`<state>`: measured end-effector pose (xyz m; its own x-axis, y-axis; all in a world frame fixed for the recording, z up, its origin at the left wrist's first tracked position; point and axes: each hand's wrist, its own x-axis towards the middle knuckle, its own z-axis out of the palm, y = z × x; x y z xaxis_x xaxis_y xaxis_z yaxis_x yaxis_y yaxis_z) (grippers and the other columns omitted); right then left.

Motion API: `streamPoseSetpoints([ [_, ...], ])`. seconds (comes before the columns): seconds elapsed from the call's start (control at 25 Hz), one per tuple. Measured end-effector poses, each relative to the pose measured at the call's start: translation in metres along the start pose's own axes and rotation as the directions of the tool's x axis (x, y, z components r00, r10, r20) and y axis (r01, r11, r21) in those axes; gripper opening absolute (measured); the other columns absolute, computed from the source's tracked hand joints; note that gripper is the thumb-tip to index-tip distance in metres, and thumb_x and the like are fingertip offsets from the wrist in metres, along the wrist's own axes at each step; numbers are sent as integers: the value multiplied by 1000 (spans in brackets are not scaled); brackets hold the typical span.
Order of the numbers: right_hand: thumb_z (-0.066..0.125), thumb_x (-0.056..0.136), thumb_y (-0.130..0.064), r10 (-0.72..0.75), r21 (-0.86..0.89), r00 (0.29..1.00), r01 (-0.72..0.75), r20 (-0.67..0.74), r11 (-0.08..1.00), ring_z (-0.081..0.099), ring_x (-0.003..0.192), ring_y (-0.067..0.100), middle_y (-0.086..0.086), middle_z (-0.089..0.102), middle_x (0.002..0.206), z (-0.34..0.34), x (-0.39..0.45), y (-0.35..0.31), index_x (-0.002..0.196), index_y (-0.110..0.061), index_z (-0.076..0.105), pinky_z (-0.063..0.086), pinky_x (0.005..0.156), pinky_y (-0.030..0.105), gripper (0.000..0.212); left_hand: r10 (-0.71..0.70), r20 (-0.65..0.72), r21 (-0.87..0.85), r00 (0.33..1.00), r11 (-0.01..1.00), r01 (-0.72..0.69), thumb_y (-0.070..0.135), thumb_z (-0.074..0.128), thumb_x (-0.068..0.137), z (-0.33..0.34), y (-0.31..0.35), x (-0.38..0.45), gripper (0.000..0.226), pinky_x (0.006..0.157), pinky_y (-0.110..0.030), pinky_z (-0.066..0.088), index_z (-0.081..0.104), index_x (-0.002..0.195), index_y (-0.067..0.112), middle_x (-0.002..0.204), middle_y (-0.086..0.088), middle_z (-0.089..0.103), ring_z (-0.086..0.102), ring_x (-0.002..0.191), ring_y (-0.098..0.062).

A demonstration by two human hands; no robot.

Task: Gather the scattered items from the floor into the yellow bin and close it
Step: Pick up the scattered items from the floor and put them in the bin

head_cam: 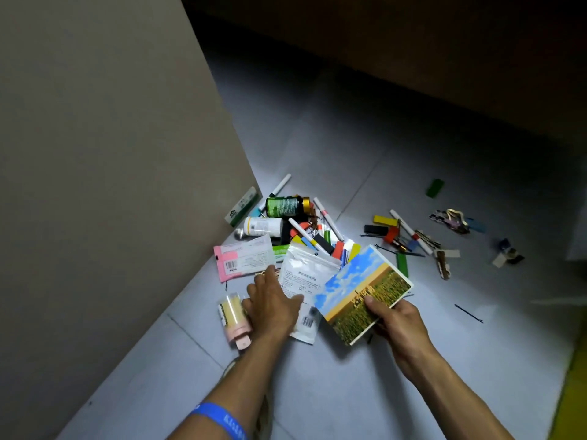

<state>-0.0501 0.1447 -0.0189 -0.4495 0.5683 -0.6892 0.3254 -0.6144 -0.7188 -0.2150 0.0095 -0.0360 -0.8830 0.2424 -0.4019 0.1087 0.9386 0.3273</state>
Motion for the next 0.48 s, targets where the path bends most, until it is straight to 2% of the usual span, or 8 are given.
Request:
streamPoseSetpoints([
  [0.08,69,87,-12,2,18,999,-3,36,1000,73,89,26,11,76,99,5,0,3,104,-6,70,57,76,34,18,38,-12,-209,999,977,-40,34,72,81,-1,-3,3,36,96,-41,44,65,114,20,117,-3,62,56,110,-26],
  [0.16,68,88,-14,6,42,996,-10,89,999,73,88,25,12,75,100,7,-2,3,106,-7,71,58,75,34,19,57,94,-576,994,817,8,16,67,87,-8,-4,0,6,80,-34,54,70,92,17,96,-4,71,67,92,-25],
  [0.24,68,89,-18,20,74,991,-30,129,997,73,88,27,13,75,101,7,-5,1,109,-10,69,58,69,34,21,149,248,-764,957,638,98,6,64,91,-16,1,-9,11,71,-29,57,69,89,16,90,-7,75,71,82,-22],
  [0.32,67,89,-14,17,142,986,-41,167,989,73,90,30,14,74,104,5,-7,-1,113,-10,65,58,66,36,25,248,393,-813,885,543,210,9,64,91,-21,8,-18,9,71,-34,60,70,94,15,94,-9,76,73,84,-25],
  [0.4,67,86,-2,-20,217,988,-14,154,976,72,92,33,16,73,107,4,-7,-3,118,-11,58,59,67,39,35,292,443,-794,848,567,220,17,64,93,-24,13,-22,8,69,-32,58,72,92,17,95,-7,77,74,86,-24],
  [0.44,67,85,3,-33,229,992,3,126,973,72,91,35,17,73,106,4,-6,-4,120,-12,55,59,66,40,40,277,423,-788,863,582,200,21,62,94,-24,15,-22,11,71,-32,58,73,90,18,94,-5,77,73,86,-23],
  [0.48,68,83,5,-34,229,995,12,92,973,73,88,35,17,73,104,4,-4,-5,120,-14,53,59,64,41,44,216,361,-771,907,617,160,23,62,94,-25,17,-19,11,74,-34,58,72,91,20,96,-3,76,72,86,-22],
])
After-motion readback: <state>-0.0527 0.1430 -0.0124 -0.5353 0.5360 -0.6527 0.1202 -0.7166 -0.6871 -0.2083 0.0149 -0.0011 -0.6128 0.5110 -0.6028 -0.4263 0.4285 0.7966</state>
